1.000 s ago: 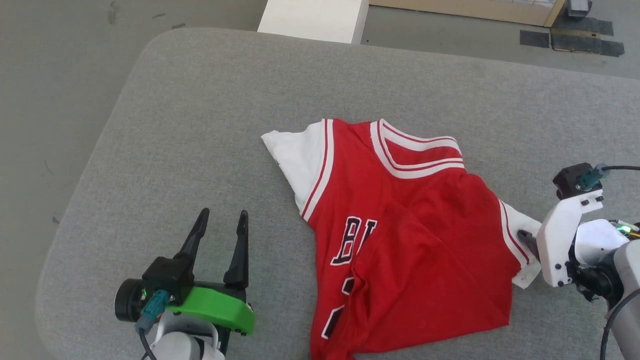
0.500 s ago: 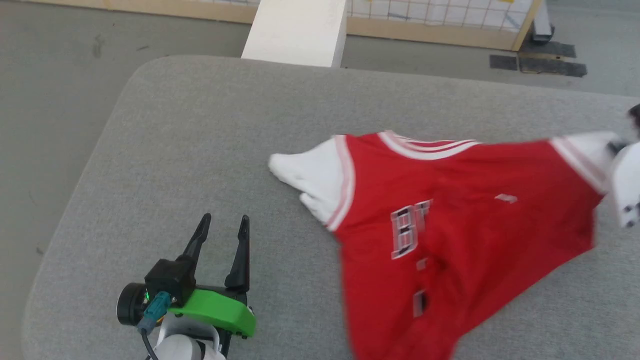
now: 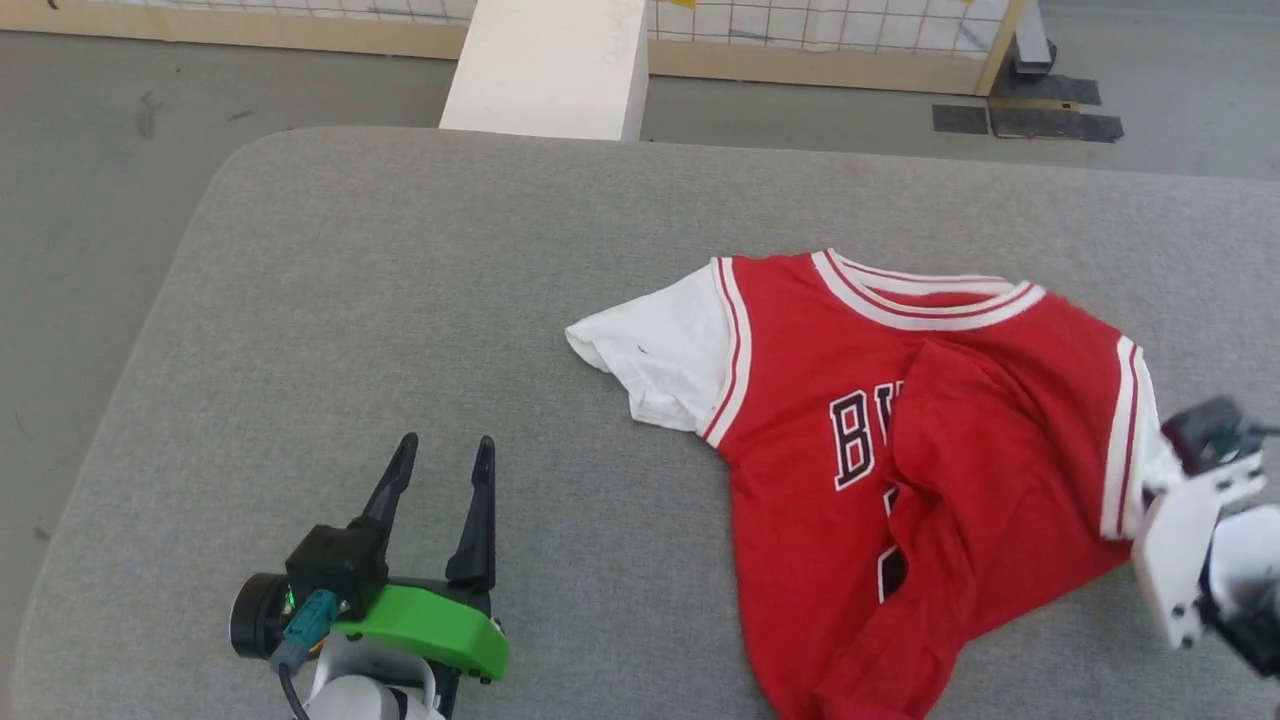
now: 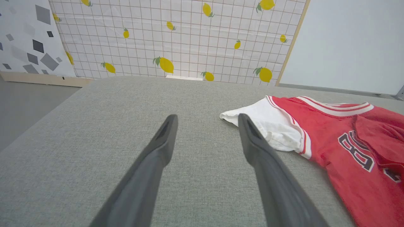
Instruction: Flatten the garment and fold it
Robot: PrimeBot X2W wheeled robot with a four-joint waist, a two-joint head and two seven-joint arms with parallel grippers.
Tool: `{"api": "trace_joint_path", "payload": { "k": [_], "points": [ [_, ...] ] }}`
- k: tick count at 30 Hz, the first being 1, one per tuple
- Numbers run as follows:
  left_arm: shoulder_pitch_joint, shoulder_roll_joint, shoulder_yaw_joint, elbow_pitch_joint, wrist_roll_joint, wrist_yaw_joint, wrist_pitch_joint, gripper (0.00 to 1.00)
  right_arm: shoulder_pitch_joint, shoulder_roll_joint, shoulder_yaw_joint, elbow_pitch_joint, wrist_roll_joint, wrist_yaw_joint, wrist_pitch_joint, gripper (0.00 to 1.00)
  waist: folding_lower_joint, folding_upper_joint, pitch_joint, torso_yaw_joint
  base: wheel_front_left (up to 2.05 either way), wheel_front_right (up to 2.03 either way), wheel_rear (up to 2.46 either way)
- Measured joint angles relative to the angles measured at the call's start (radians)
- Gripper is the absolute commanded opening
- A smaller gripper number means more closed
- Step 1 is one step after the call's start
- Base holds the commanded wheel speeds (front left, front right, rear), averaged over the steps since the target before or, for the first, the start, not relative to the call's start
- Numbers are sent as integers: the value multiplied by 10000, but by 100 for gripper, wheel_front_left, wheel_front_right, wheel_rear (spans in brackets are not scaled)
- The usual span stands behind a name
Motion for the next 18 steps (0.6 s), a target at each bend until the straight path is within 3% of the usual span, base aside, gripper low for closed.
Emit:
{"api": "trace_joint_path", "payload": {
  "k": [3,4,5,12,18],
  "points": [
    [-5,0,54,48,25,-36,0,100,116,196,245,360,81,-2,-320,0,0,0,-11,-73,0,0,0],
    [-7,0,69,59,52,-46,0,100,116,230,353,422,109,-2,-456,46,0,0,-24,-91,0,0,0],
    [-8,0,88,71,94,-56,0,100,114,261,443,493,146,-4,-606,100,0,0,-48,-113,0,0,0],
    [-4,0,174,109,142,-130,0,100,112,337,686,474,784,-4,-1553,100,0,0,-310,-330,0,0,0],
    [-21,-2,163,71,81,-217,0,100,210,499,-155,-1055,961,-4,-2399,100,0,0,-473,-677,0,0,0]
  ]
}}
